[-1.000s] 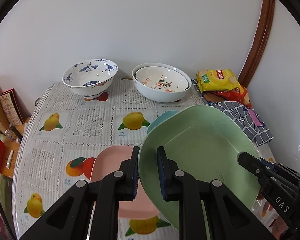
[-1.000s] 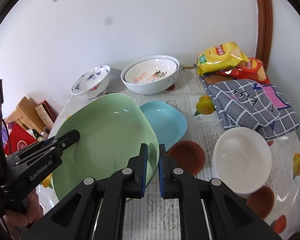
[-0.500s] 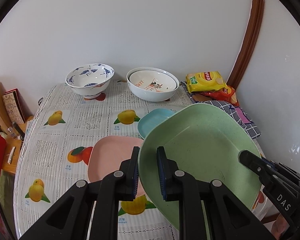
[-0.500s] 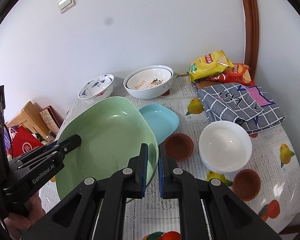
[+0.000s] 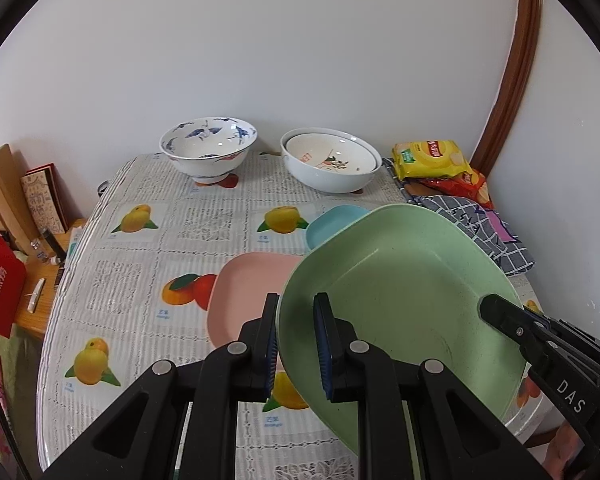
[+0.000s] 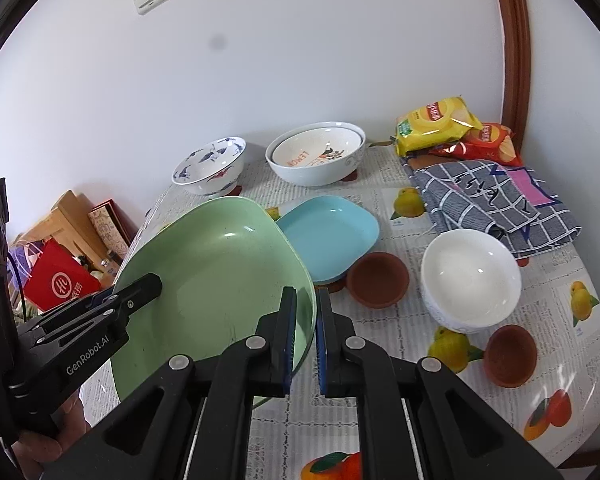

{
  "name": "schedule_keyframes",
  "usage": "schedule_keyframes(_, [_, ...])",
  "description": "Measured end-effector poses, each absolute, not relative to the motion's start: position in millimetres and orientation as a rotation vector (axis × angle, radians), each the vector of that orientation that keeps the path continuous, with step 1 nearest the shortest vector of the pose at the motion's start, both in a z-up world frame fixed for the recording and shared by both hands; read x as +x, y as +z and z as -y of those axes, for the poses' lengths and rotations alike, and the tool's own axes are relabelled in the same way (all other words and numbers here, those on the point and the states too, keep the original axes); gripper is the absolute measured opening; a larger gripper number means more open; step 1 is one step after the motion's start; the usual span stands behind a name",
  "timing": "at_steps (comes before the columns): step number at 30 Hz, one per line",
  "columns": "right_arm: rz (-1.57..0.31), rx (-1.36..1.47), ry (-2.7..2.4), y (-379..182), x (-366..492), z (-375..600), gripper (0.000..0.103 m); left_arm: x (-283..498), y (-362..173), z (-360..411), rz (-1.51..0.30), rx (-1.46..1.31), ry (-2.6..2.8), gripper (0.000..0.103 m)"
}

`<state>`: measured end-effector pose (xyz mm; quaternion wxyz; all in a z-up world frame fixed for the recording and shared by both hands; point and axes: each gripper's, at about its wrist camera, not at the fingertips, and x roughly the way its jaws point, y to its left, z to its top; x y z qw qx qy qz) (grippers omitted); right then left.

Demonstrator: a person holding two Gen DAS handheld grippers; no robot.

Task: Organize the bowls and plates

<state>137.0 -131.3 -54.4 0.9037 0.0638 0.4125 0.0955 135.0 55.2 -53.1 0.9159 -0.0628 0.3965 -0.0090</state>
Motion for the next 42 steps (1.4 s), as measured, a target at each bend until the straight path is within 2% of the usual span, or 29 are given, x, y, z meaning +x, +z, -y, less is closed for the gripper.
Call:
schedule_keyframes(14, [-0.894,0.122,0.264,-77,154,103,0.009,141,-72,-81,-0.849,-0.142,0.045,0.017])
schedule_keyframes(32, [-1.039,0.075,0.305,-143,184,76,0.009,158,-141,-111,-0.985,-0.199,0.108,0.017])
schedule_keyframes(42, [-1.059,0.021,0.335,-155,215,55,0.009,183,-152,-123,-0.991,-0.226,0.134,0.017])
